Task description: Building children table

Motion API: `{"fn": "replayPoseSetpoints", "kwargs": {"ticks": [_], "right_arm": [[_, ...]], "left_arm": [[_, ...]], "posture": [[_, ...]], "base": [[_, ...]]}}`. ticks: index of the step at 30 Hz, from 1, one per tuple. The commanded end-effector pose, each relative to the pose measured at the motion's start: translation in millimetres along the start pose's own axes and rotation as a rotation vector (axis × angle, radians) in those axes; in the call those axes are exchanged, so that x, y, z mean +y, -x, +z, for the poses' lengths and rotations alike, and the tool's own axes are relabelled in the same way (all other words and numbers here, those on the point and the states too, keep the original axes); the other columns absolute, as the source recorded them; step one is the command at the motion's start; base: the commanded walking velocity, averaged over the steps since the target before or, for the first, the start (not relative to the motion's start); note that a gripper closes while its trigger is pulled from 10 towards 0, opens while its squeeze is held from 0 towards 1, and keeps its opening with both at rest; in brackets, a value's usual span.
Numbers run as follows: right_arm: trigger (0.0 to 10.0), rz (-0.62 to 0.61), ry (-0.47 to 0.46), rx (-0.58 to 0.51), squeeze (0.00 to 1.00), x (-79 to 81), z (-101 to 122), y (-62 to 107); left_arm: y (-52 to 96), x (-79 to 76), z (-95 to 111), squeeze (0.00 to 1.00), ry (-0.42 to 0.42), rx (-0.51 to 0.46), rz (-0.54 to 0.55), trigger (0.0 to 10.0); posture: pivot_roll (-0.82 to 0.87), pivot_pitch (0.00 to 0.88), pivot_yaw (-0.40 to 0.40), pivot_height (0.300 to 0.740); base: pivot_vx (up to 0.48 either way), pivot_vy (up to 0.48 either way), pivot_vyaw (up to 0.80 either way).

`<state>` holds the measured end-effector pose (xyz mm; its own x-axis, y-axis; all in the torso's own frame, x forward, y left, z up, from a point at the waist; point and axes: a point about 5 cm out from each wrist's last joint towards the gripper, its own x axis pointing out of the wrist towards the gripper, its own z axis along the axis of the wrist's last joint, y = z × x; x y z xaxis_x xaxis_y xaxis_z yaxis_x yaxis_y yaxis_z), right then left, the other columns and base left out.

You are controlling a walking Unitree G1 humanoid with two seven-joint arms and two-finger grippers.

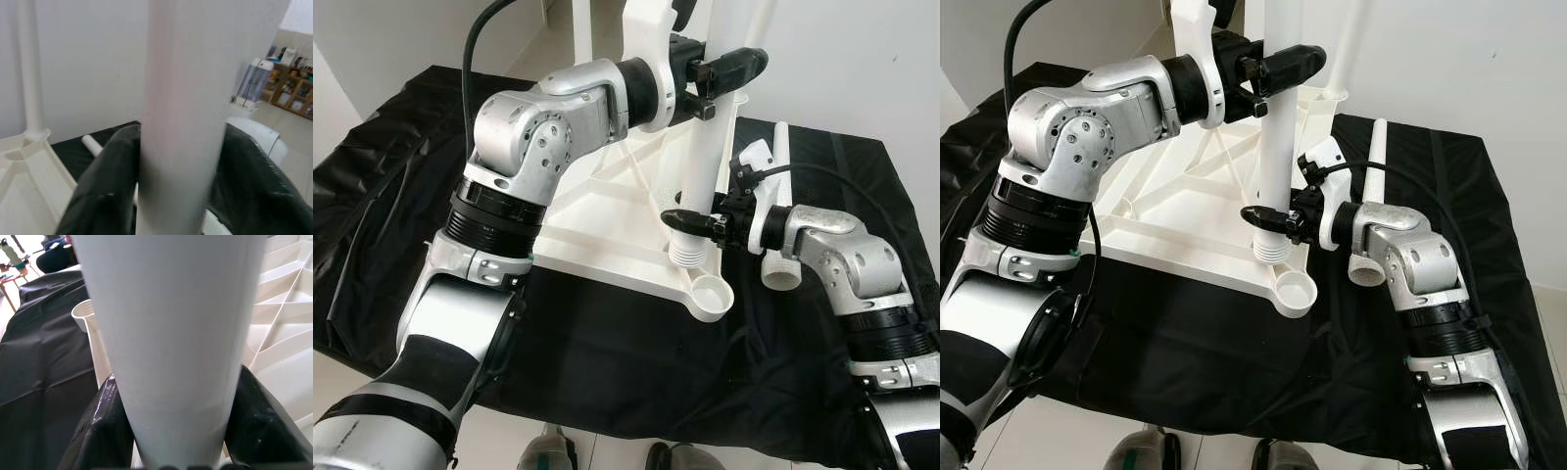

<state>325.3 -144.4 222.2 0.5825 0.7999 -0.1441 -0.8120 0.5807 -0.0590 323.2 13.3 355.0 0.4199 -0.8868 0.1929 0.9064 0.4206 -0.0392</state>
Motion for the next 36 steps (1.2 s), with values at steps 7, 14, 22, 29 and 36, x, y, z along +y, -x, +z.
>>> {"fn": "replayPoseSetpoints", "kwargs": {"ticks": [7, 14, 22, 29, 36], "right_arm": [[10.0, -0.13, -0.04, -0.103, 0.0, -8.4, 1.1, 8.0], [10.0, -0.217, -0.068, -0.136, 0.0, -16.4, 1.8, 10.0], [10.0, -0.335, -0.113, -0.2, 0.0, -28.7, 8.5, 7.6], [10.0, -0.438, -0.109, -0.296, 0.0, -26.2, 9.5, 5.1], [10.0, -0.462, -0.101, -0.334, 0.0, -17.1, 2.6, 6.1]], "left_arm": [[5.5, 2.3, 13.0, 1.0, 0.068, -0.1, -0.074, 10.0], [14.8, 25.6, 20.9, 0.0, 0.105, -0.132, 0.088, 10.0], [25.5, 49.5, -5.6, 0.0, 0.098, -0.073, 0.268, 10.0], [52.3, 69.2, -52.5, 0.0, -0.056, 0.022, 0.53, 10.0], [69.4, 72.5, -64.2, 0.0, -0.258, 0.059, 0.643, 10.0]], "posture": [[0.04, 0.058, -0.015, 0.74], [0.03, 0.062, -0.021, 0.74], [0.02, 0.068, -0.03, 0.74], [0.01, 0.074, -0.008, 0.74], [0.0, 0.076, 0.02, 0.74]], "base": [[0.0, 0.0, 0.0], [0.0, 0.0, 0.0], [0.0, 0.0, 0.0], [0.0, 0.0, 0.0], [0.0, 0.0, 0.0]]}}
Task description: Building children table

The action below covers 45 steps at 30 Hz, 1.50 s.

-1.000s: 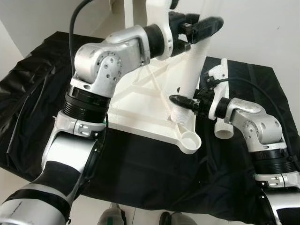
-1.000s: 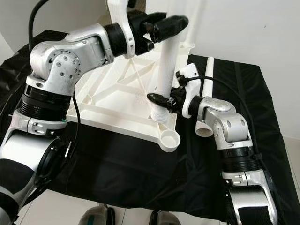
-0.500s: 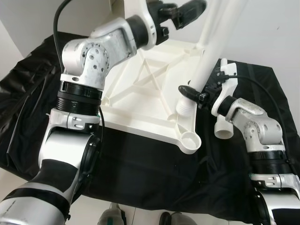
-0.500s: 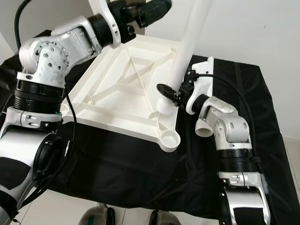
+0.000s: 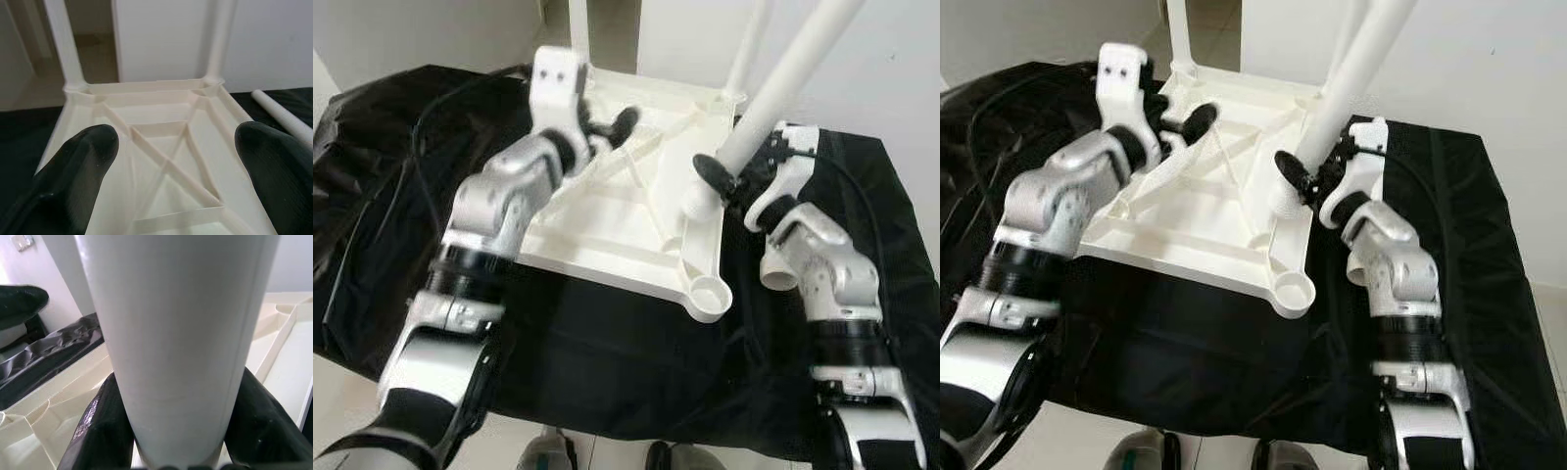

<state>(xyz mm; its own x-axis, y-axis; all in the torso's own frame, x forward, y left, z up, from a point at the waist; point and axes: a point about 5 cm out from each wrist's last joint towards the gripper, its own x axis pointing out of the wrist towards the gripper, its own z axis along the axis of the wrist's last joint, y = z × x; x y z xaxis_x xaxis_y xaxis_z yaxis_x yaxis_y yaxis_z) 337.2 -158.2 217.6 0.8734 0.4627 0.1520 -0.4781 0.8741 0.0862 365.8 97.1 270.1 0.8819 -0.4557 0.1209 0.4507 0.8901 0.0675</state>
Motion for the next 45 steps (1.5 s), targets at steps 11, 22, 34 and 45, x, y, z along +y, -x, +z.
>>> {"fn": "replayPoseSetpoints", "kwargs": {"ticks": [11, 22, 34, 45], "right_arm": [[10.0, 0.048, 0.08, -0.214, 0.0, 22.2, 8.1, 28.8], [10.0, 0.031, 0.064, -0.178, 0.0, 23.1, -2.6, 61.7], [10.0, 0.027, 0.071, -0.182, 0.0, 21.3, 1.7, 66.6], [10.0, 0.13, 0.089, -0.103, 0.0, 23.3, -0.9, 67.0]], "left_arm": [[15.1, 1.5, -14.5, 0.0, -0.058, -0.029, 0.07, 10.0], [23.7, 8.7, -20.7, 0.0, -0.206, -0.051, 0.109, 10.0], [31.8, 42.8, -14.9, 0.0, -0.158, -0.056, 0.192, 10.0], [65.6, -32.8, -5.9, 0.0, -0.147, -0.072, -0.408, 10.0]], "posture": [[-0.01, 0.1, 0.037, 0.74], [-0.05, 0.126, 0.052, 0.74], [-0.05, 0.129, 0.037, 0.74], [-0.01, 0.13, 0.011, 0.74]], "base": [[0.0, 0.0, 0.0], [0.0, 0.0, 0.0], [0.0, 0.0, 0.0], [0.0, 0.0, 0.0]]}}
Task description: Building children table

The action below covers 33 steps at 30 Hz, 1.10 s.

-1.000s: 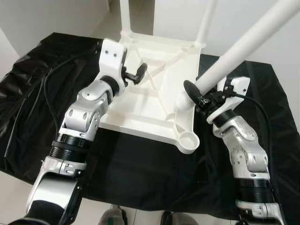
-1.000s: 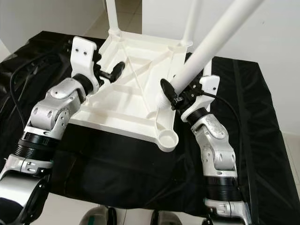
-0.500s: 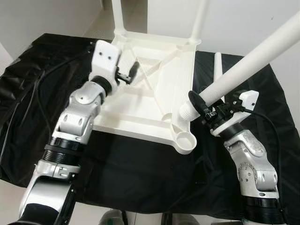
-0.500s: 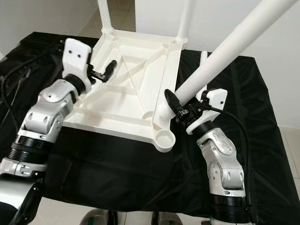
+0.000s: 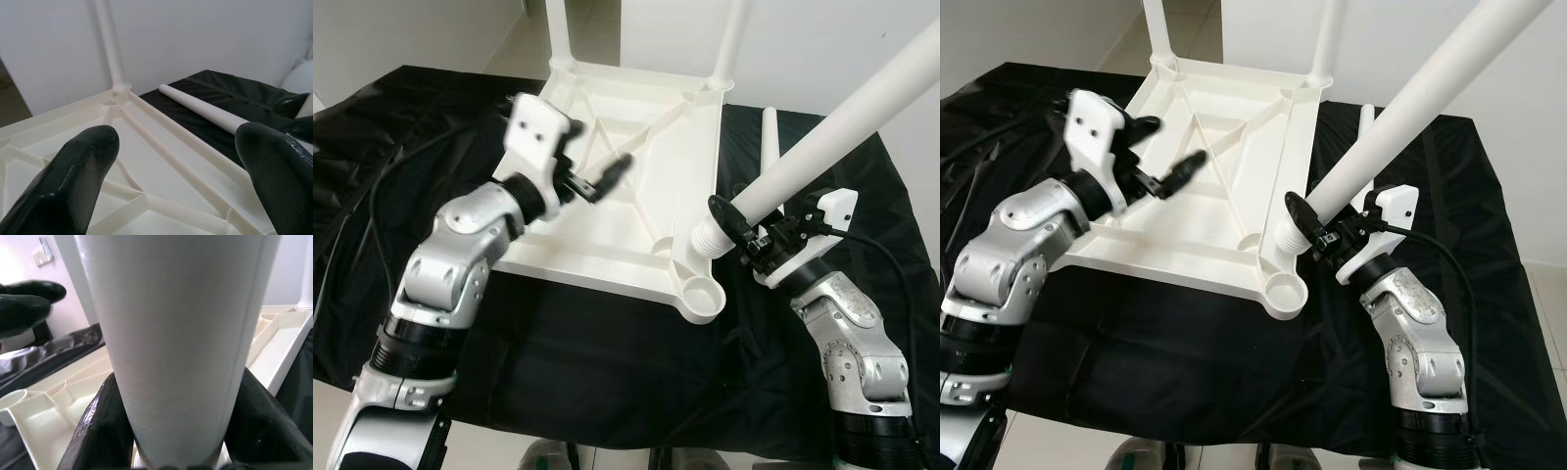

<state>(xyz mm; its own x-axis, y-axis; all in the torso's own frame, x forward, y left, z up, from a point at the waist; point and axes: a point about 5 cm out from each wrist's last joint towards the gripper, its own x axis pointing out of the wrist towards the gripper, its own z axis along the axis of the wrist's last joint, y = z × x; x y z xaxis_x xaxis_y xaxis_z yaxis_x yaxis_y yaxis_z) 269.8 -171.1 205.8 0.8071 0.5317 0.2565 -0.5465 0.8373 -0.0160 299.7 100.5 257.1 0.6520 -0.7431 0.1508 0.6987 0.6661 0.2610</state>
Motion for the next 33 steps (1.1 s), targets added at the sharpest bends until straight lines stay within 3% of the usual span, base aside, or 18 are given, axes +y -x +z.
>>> {"fn": "replayPoseSetpoints", "kwargs": {"ticks": [1, 4, 8, 9, 14, 17, 18, 19, 22, 33], "right_arm": [[10.0, 0.041, 0.005, 0.005, 0.0, 1.8, 3.0, -0.1], [10.0, 0.045, 0.008, 0.008, 0.0, -0.2, 4.1, -0.2], [10.0, 0.032, 0.009, -0.007, 0.0, -5.1, 7.0, -2.8], [10.0, 0.024, 0.013, -0.013, 0.0, -9.1, 8.5, -5.3], [10.0, 0.026, 0.017, -0.014, 0.0, -13.1, 9.8, -8.5], [10.0, 0.029, 0.026, -0.016, 0.0, -16.0, 11.2, -10.6], [10.0, 0.029, 0.037, -0.018, 0.0, -18.8, 13.9, -11.4], [10.0, 0.029, 0.037, -0.018, 0.0, -18.8, 13.9, -11.4], [10.0, 0.021, 0.066, -0.025, 0.0, -25.7, 20.6, -11.7], [10.0, 0.012, 0.087, -0.028, 0.0, -30.3, 24.6, -10.6]], "left_arm": [[3.7, -13.8, 0.2, 0.0, -0.004, 0.008, -0.094, 10.0], [5.3, -19.3, 1.2, 0.0, -0.013, 0.003, -0.134, 10.0], [2.6, -6.1, -2.4, 0.0, -0.059, 0.053, -0.081, 10.0], [-2.0, 2.0, -4.9, 0.0, -0.152, 0.096, -0.07, 10.0], [-10.2, 1.1, -8.5, 0.0, -0.194, 0.129, -0.138, 10.0], [-15.8, -6.9, -11.8, 0.0, -0.225, 0.145, -0.223, 10.0], [-14.6, -20.8, -15.6, 0.0, -0.222, 0.159, -0.343, 10.0], [-14.6, -20.8, -15.6, 0.0, -0.222, 0.159, -0.343, 10.0], [-3.8, -48.3, -23.9, 0.0, -0.193, 0.19, -0.591, 10.0], [11.9, -54.9, -40.1, 0.0, -0.166, 0.301, -0.757, 10.0]], "posture": [[-0.01, 0.132, 0.007, 0.74], [0.0, 0.135, 0.003, 0.74], [0.01, 0.137, 0.001, 0.74], [0.02, 0.14, -0.005, 0.74], [0.03, 0.142, -0.018, 0.74], [0.03, 0.142, -0.022, 0.74], [0.03, 0.141, -0.019, 0.74], [0.03, 0.141, -0.019, 0.74], [0.02, 0.141, -0.016, 0.74], [0.01, 0.145, -0.007, 0.74]], "base": [[0.0, 0.0, 0.0], [0.0, 0.0, 0.0], [0.0, 0.0, 0.0], [0.0, 0.0, 0.0], [0.0, 0.0, 0.0], [0.0, 0.0, 0.0], [0.0, 0.0, 0.0], [0.0, 0.0, 0.0], [0.0, 0.0, 0.0], [0.0, 0.0, 0.0]]}}
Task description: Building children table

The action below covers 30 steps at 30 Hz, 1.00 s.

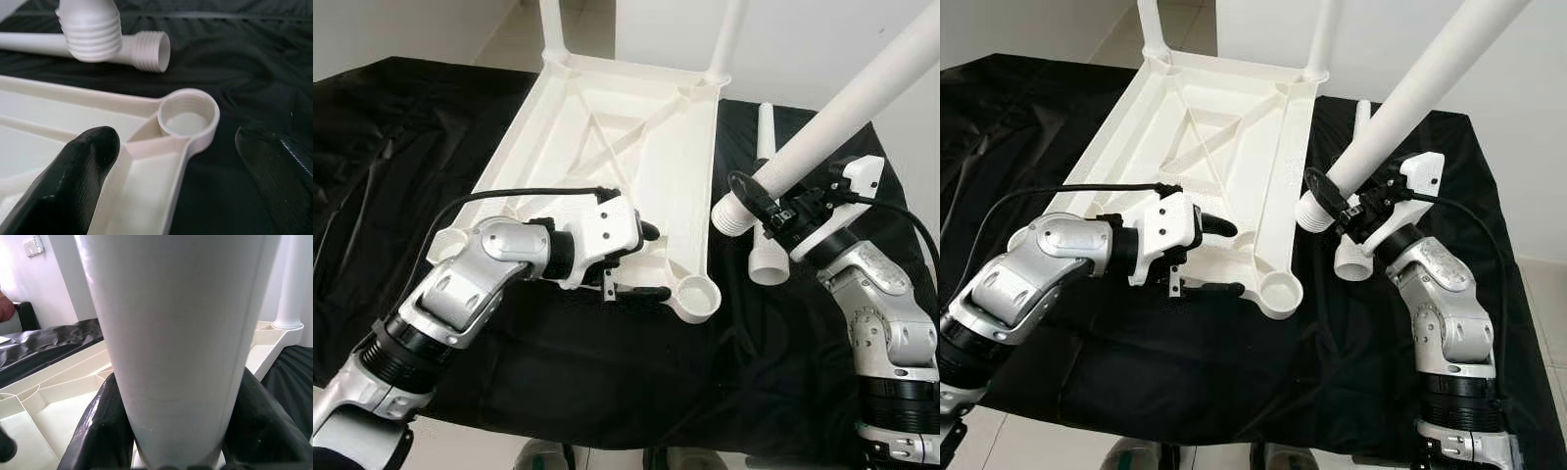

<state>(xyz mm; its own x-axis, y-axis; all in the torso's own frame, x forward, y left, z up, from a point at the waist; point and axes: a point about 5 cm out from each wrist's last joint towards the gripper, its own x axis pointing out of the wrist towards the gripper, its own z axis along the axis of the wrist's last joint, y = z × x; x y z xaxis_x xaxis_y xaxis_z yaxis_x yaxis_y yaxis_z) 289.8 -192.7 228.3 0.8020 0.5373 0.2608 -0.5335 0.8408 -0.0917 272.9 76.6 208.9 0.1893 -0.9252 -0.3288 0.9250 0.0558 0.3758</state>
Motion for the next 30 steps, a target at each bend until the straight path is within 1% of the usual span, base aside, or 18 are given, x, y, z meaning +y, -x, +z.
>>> {"fn": "replayPoseSetpoints", "kwargs": {"ticks": [1, 2, 3, 5, 9, 11, 14, 15, 16, 18, 20, 22, 23, 25, 26, 27, 28, 30], "right_arm": [[10.0, 0.003, 0.011, -0.023, 0.0, -1.3, 4.4, -0.2], [10.0, 0.003, 0.016, -0.026, 0.0, -1.9, 5.4, -1.1], [10.0, 0.003, 0.016, -0.026, 0.0, -1.9, 5.4, -1.1], [10.0, 0.003, 0.02, -0.029, 0.0, -3.0, 6.7, -2.1], [10.0, 0.004, 0.022, -0.031, 0.0, -3.1, 7.1, -2.7], [10.0, 0.005, 0.026, -0.033, 0.0, -3.0, 8.3, -2.9], [10.0, 0.005, 0.027, -0.033, 0.0, -3.1, 8.6, -3.0], [10.0, 0.003, 0.03, -0.035, 0.0, -3.9, 9.7, -3.0], [10.0, 0.002, 0.031, -0.035, 0.0, -4.0, 10.0, -3.0], [10.0, 0.002, 0.031, -0.035, 0.0, -4.0, 10.0, -3.0], [10.0, -0.012, 0.016, -0.042, 0.0, -5.2, 10.0, -2.3], [10.0, -0.029, 0.001, -0.052, 0.0, -6.2, 9.3, -2.3], [10.0, -0.029, 0.001, -0.052, 0.0, -6.2, 9.3, -2.3], [10.0, -0.036, -0.008, -0.061, 0.0, -5.7, 8.6, -3.5], [10.0, -0.035, -0.016, -0.065, 0.0, -4.2, 7.5, -5.0], [10.0, -0.035, -0.016, -0.065, 0.0, -4.2, 7.5, -5.0], [10.0, -0.031, -0.024, -0.069, 0.0, -2.5, 6.5, -6.4], [10.0, -0.029, -0.03, -0.071, 0.0, -0.6, 5.1, -8.0]], "left_arm": [[-1.6, -9.3, -2.5, 0.0, 0.008, 0.012, -0.11, 10.0], [-0.9, -14.7, -6.8, 0.0, 0.008, 0.044, -0.155, 10.0], [-0.9, -14.7, -6.8, 0.0, 0.008, 0.044, -0.155, 10.0], [-0.9, -19.1, -8.8, 0.0, 0.006, 0.061, -0.196, 10.0], [-3.3, -18.2, -12.8, 0.0, 0.006, 0.09, -0.193, 10.0], [-6.8, -18.1, -17.3, 0.0, -0.019, 0.118, -0.188, 10.0], [-7.7, -17.7, -18.2, 0.0, -0.02, 0.124, -0.183, 10.0], [-11.3, -8.0, -16.0, 0.0, -0.041, 0.112, -0.102, 10.0], [-12.2, -3.1, -14.0, 0.0, -0.051, 0.103, -0.061, 10.0], [-12.2, -3.1, -14.0, 0.0, -0.051, 0.103, -0.061, 10.0], [-9.2, 18.9, -2.4, 0.0, -0.019, 0.036, 0.097, 10.0], [-4.1, 34.6, 7.3, 0.0, 0.019, -0.027, 0.208, 10.0], [-4.1, 34.6, 7.3, 0.0, 0.019, -0.027, 0.208, 10.0], [0.1, 43.1, 13.0, 0.0, 0.026, -0.071, 0.28, 10.0], [3.9, 50.0, 14.7, 0.0, 0.062, -0.101, 0.339, 10.0], [3.9, 50.0, 14.7, 0.0, 0.062, -0.101, 0.339, 10.0], [7.9, 56.1, 16.3, 0.0, 0.065, -0.124, 0.402, 10.0], [12.6, 63.5, 16.6, 0.0, 0.088, -0.148, 0.477, 10.0]], "posture": [[0.01, 0.145, -0.007, 0.74], [0.01, 0.142, -0.005, 0.74], [0.01, 0.142, -0.005, 0.74], [0.01, 0.141, -0.004, 0.74], [0.01, 0.138, -0.002, 0.74], [0.01, 0.135, -0.002, 0.74], [0.01, 0.135, -0.002, 0.74], [0.0, 0.129, 0.001, 0.74], [0.0, 0.129, 0.001, 0.74], [0.0, 0.129, 0.001, 0.74], [-0.01, 0.125, 0.004, 0.74], [0.0, 0.121, 0.005, 0.74], [0.0, 0.121, 0.005, 0.74], [0.0, 0.119, 0.004, 0.74], [0.0, 0.115, 0.002, 0.74], [0.0, 0.115, 0.002, 0.74], [0.0, 0.115, 0.002, 0.74], [0.01, 0.112, 0.0, 0.74]], "base": [[0.0, 0.0, 0.0], [0.0, 0.0, 0.0], [0.0, 0.0, 0.0], [0.0, 0.0, 0.0], [0.0, 0.0, 0.0], [0.0, 0.0, 0.0], [0.0, 0.0, 0.0], [0.0, 0.0, 0.0], [0.0, 0.0, 0.0], [0.0, 0.0, 0.0], [0.0, 0.0, 0.0], [0.0, 0.0, 0.0], [0.0, 0.0, 0.0], [0.0, 0.0, 0.0], [0.0, 0.0, 0.0], [0.0, 0.0, 0.0], [0.0, 0.0, 0.0], [0.0, 0.0, 0.0]]}}
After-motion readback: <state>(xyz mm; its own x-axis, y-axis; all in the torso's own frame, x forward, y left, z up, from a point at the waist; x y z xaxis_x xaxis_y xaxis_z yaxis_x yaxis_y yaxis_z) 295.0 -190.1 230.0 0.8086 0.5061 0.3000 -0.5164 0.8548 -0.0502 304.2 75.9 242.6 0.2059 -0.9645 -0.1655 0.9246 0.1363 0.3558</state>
